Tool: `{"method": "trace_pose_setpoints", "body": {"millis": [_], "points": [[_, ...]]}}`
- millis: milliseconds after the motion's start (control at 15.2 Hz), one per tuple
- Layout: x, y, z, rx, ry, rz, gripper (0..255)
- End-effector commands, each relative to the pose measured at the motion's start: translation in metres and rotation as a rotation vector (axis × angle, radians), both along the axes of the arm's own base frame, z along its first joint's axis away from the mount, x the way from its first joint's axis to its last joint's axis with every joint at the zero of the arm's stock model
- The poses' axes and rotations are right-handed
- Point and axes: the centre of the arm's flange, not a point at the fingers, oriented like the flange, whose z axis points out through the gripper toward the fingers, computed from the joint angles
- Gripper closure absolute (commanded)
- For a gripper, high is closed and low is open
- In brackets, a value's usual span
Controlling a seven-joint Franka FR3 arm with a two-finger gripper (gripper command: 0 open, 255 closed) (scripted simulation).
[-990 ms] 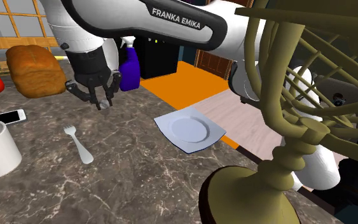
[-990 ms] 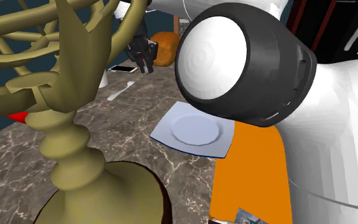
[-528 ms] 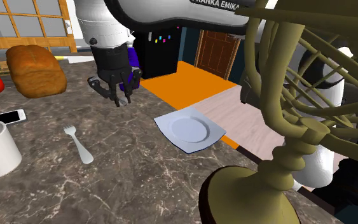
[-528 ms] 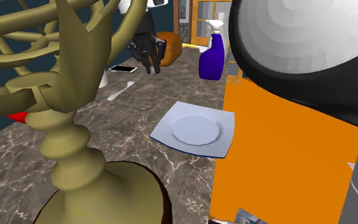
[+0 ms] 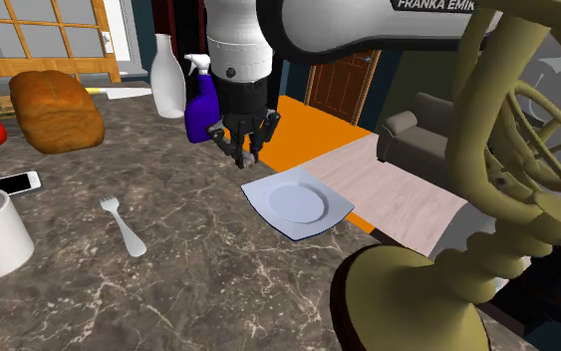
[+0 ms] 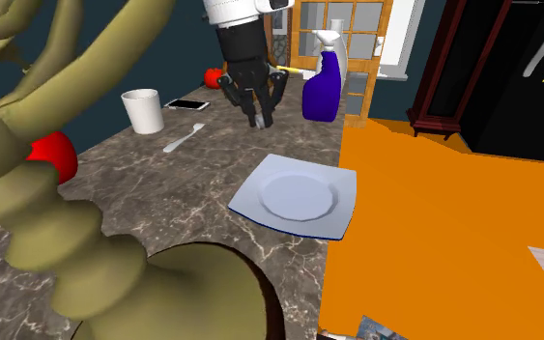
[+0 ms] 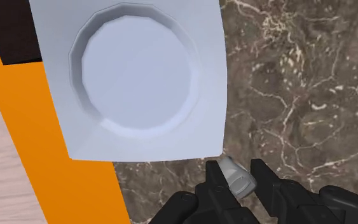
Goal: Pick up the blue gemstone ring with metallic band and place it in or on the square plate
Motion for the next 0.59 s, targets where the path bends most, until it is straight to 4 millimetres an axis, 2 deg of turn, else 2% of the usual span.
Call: {"method": "trace_pose_setpoints", "body": {"millis": [0,396,528], "points": [[-0.02,-0.021,0.001,0.001,0.0,0.002,255],[-0.068,-0.084,0.003,0.001,0.0,0.002,255],[-0.074,-0.092,-0.002,0.001,0.0,0.002,255]]}}
